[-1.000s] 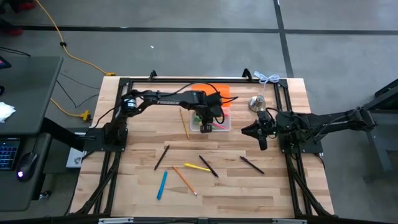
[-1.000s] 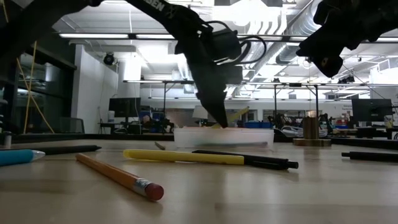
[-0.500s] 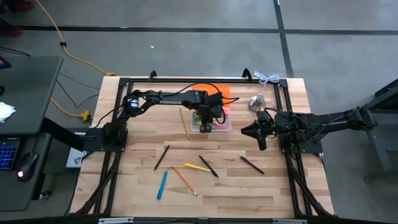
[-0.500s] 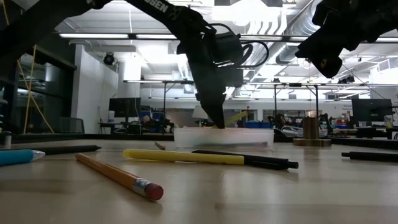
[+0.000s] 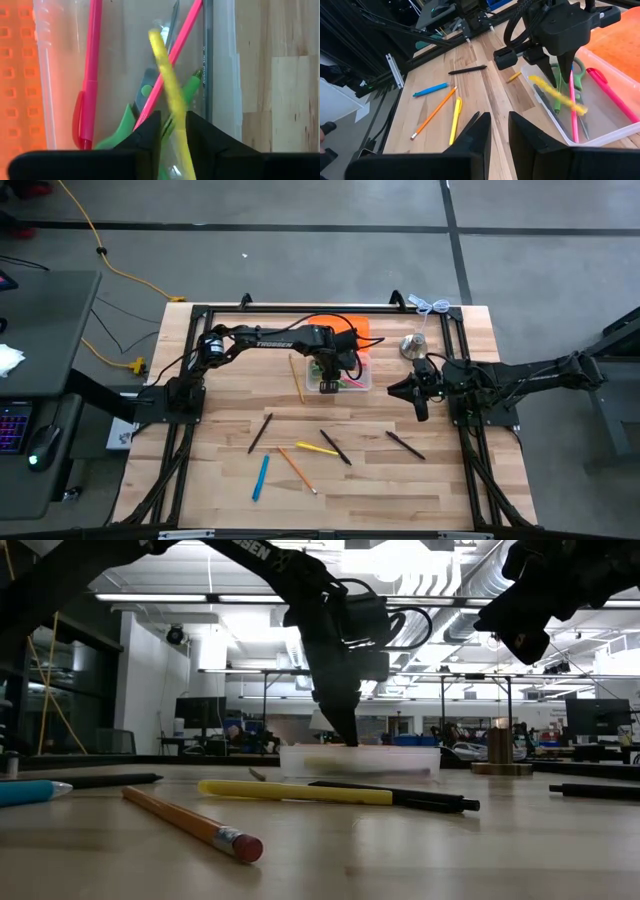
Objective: Pick & place school supplies into a supply box
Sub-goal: Put the right yellow highlighter into the supply box, then put the yellow pencil into the supply box
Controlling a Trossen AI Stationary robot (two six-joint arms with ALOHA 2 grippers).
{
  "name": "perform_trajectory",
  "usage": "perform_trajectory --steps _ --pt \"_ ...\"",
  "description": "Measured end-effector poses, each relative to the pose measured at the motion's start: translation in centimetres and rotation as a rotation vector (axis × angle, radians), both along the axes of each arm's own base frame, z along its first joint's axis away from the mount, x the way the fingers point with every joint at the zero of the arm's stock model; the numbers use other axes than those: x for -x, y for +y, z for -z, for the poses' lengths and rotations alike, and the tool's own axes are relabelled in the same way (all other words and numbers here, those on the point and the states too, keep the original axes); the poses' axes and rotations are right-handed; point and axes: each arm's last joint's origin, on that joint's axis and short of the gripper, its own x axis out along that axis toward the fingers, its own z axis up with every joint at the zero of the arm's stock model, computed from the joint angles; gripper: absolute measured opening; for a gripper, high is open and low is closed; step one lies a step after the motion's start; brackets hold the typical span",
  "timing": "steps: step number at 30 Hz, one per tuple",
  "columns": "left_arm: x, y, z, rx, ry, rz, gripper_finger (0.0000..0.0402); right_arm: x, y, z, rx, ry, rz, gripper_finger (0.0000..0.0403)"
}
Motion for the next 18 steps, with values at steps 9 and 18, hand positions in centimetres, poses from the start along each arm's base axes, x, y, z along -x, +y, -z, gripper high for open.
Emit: perform_trajectory --steps 9,18 --pt "0.0 0.0 0.0 0.004 0.0 -0.011 0.014 0.0 0.0 0.0 0.0 0.0 0.0 0.0043" --pt "0.2 0.1 -3.1 0.011 0.052 -0.064 0.0138 0.0 0.0 0.0 0.003 0.001 0.0 0.0043"
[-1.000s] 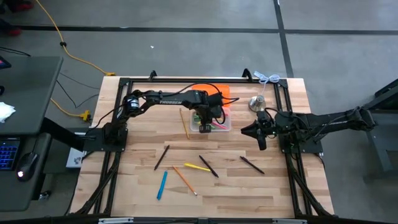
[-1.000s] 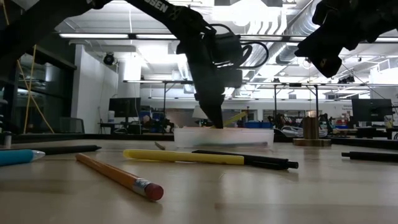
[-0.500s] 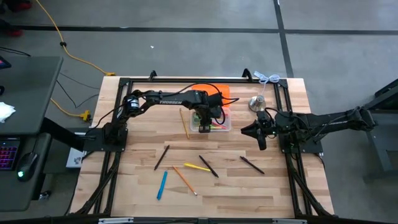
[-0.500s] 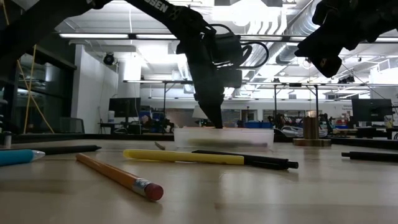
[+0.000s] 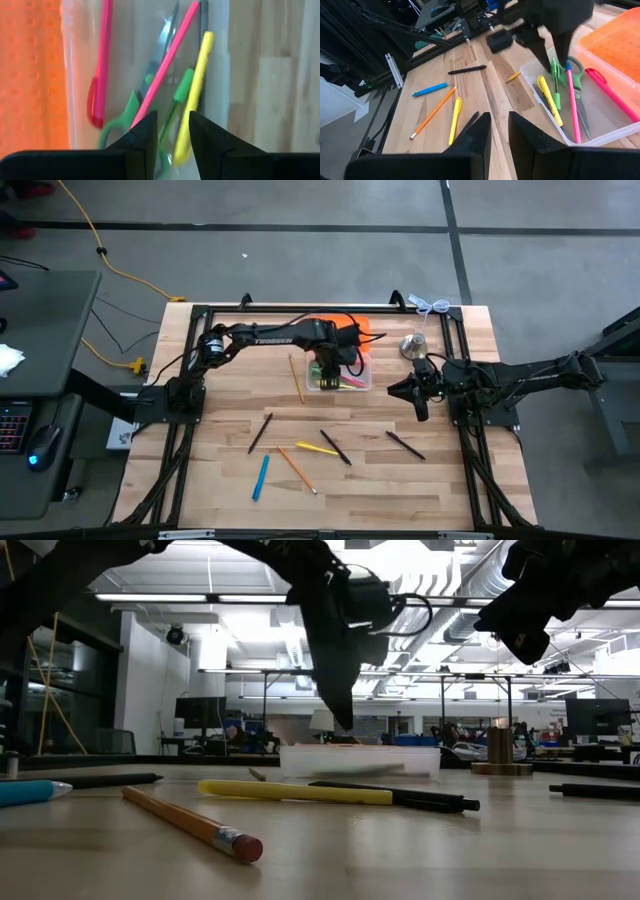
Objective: Pick & place school supplies into a supply box
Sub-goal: Put the yellow pencil into the supply box
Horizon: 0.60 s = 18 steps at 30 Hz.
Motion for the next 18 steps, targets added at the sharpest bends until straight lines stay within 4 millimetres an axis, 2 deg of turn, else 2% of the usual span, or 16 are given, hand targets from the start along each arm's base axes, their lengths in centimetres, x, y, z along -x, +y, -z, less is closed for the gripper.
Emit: perform_trajectory --steps 9,13,18 --pt "1.6 -0.2 -6.0 0.02 0.112 -0.227 0.0138 0.0 0.0 0.0 0.006 0.001 0.005 0.0043" --pt "3.1 -0.5 -7.9 0.025 0.199 -0.355 0.0138 0.0 0.0 0.0 0.006 0.001 0.005 0.0043" --pt "4.7 -0.8 -10.1 0.04 0.184 -0.458 0.0138 0.0 0.0 0.0 0.004 0.001 -0.002 0.0043"
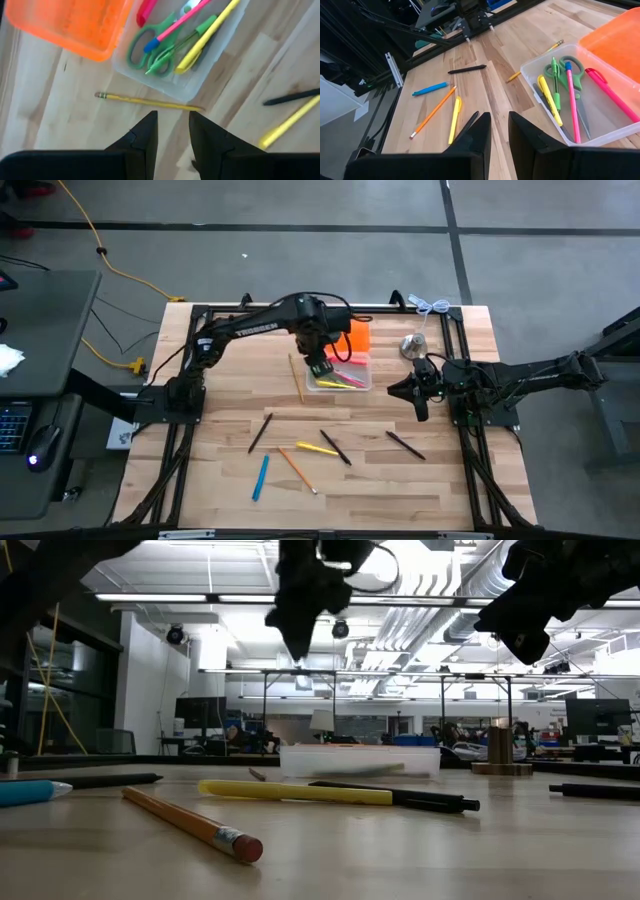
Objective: Pick & place school supplies into a supply box
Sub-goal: Put the yellow pencil into the supply box
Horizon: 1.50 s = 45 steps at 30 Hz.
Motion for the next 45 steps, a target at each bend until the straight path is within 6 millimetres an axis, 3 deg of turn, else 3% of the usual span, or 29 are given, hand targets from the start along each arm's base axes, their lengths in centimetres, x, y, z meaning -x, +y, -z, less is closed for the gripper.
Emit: perform_trajectory --steps 11,17,25,36,45 --pt "3.6 -0.6 -5.4 -0.091 -0.135 -0.166 0.0138 0.0 0.0 0.0 0.004 0.005 -0.002 0.0043" --pt "4.7 -0.6 -5.9 -0.101 -0.146 -0.252 0.0138 0.0 0.0 0.1 0.019 0.011 -0.008 0.0043" --pt "7.5 0.5 -1.6 -0.085 0.029 -0.393 0.0138 0.3 0.0 0.7 0.049 0.077 -0.015 0.0043" --pt "10.2 0.7 5.0 0.063 -0.145 -0.569 0.0138 0.5 0.0 1.0 0.085 0.111 -0.038 0.0043" --pt "9.7 1.5 8.4 0.136 -0.247 -0.642 0.0138 2.0 -0.1 0.1 0.088 0.043 -0.029 0.0043"
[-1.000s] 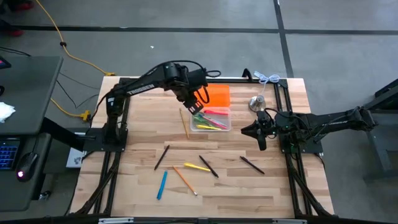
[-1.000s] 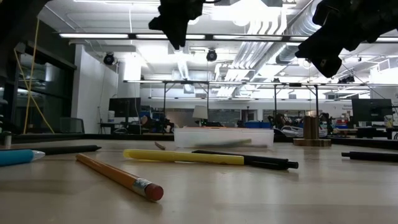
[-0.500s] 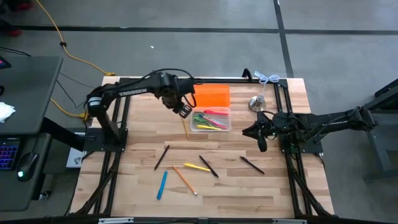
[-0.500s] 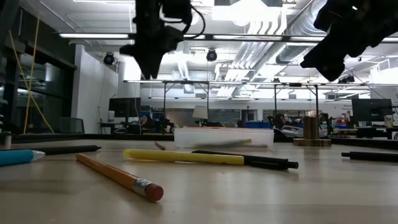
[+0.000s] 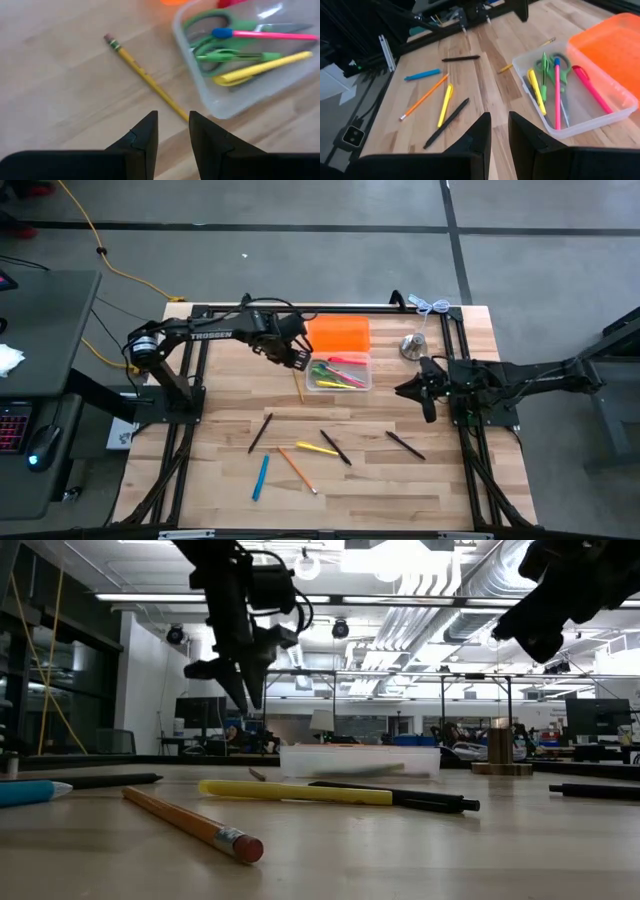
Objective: Pick & place school supplies into a supply box
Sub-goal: Put the yellow pencil into the supply box
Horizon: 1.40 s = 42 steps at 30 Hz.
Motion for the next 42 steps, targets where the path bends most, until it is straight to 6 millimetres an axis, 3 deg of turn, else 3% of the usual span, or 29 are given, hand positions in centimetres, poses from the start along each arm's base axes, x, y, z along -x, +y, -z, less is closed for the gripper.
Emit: perform_trajectory --steps 10,21,28,34,42 --pt "0.8 1.9 1.4 0.021 -0.037 -0.172 0.0138 2.3 -0.2 -0.7 0.016 -0.07 0.013 0.0043" --pt "0.1 2.2 3.5 0.073 -0.057 -0.246 0.0138 3.8 -0.3 -0.4 0.009 -0.057 0.037 0.0043" --pt "-0.6 2.5 4.8 0.09 -0.045 -0.26 0.0138 2.5 -0.1 2.8 -0.058 -0.121 0.016 0.0043" --pt "-0.5 2.5 4.9 0.078 -0.026 -0.29 0.0138 1.9 -0.1 4.8 -0.106 -0.178 0.023 0.0043" --pt "-0.4 2.6 4.9 0.06 -0.014 -0.336 0.0138 1.9 -0.1 5.2 -0.099 -0.184 0.035 0.0043"
